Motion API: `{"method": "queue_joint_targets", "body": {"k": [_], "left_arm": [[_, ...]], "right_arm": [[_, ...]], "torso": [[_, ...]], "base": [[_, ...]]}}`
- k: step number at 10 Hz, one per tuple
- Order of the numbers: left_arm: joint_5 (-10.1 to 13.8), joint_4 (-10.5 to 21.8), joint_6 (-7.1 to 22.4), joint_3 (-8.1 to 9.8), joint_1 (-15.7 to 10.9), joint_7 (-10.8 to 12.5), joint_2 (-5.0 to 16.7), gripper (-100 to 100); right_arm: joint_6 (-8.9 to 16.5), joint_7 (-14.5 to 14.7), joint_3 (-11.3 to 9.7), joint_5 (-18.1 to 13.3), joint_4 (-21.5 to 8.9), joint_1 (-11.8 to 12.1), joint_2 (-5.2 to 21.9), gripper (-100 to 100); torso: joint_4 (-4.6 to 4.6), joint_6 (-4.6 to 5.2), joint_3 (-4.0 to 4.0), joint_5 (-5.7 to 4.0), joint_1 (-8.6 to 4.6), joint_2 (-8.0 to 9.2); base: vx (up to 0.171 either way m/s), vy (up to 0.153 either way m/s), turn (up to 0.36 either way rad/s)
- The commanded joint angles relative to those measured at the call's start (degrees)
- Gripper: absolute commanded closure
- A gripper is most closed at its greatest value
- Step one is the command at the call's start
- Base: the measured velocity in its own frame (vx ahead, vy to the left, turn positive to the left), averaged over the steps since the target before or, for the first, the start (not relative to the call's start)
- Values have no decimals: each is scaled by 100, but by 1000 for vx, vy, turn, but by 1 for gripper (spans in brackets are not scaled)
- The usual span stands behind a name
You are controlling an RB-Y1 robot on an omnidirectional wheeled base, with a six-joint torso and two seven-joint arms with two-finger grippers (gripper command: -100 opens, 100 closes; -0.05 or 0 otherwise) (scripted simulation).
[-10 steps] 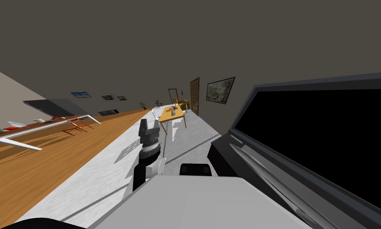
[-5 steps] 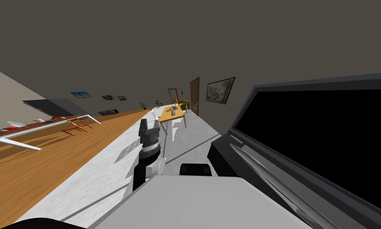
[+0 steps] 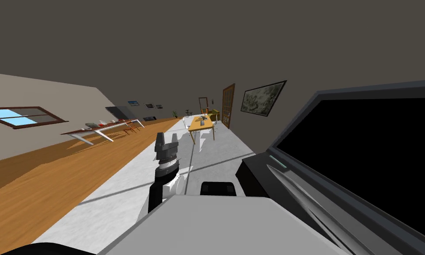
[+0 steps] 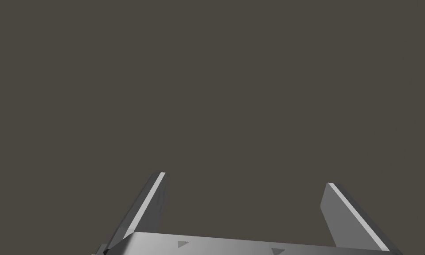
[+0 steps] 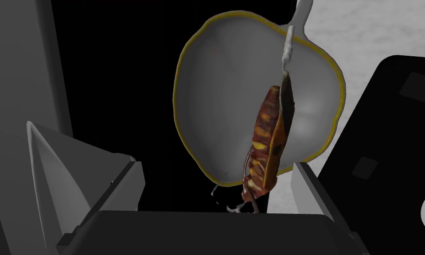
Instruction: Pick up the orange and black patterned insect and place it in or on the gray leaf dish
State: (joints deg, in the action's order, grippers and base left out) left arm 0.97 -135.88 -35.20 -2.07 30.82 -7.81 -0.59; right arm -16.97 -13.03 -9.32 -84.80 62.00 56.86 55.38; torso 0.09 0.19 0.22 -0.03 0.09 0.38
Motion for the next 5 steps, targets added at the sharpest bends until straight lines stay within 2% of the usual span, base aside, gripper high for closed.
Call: {"method": "queue_joint_targets", "body": {"k": [1,2,3,4,5], "left_arm": [[0,0,0,0,0,0,0,0],[0,0,0,0,-1,0,0,0],[0,0,0,0,-1,0,0,0],[0,0,0,1,1,0,0,0],[0,0,0,0,-1,0,0,0]], "right_arm": [[-112,235,98,286,-226,179,-190,-100],[-112,235,98,401,-226,179,-190,-100],[-112,235,98,550,-226,179,-190,-100],[-211,475,181,740,-436,355,-372,-100],[-211,475,181,918,-436,355,-372,-100]], "torso": [[0,0,0,0,0,0],[0,-1,4,1,3,10],[2,-2,5,1,3,10],[-2,3,-4,-1,-6,-6],[-1,-2,1,0,1,4]], "base": [[-116,33,358],[-118,37,418],[-49,14,170],[-100,42,374],[-110,38,376]]}}
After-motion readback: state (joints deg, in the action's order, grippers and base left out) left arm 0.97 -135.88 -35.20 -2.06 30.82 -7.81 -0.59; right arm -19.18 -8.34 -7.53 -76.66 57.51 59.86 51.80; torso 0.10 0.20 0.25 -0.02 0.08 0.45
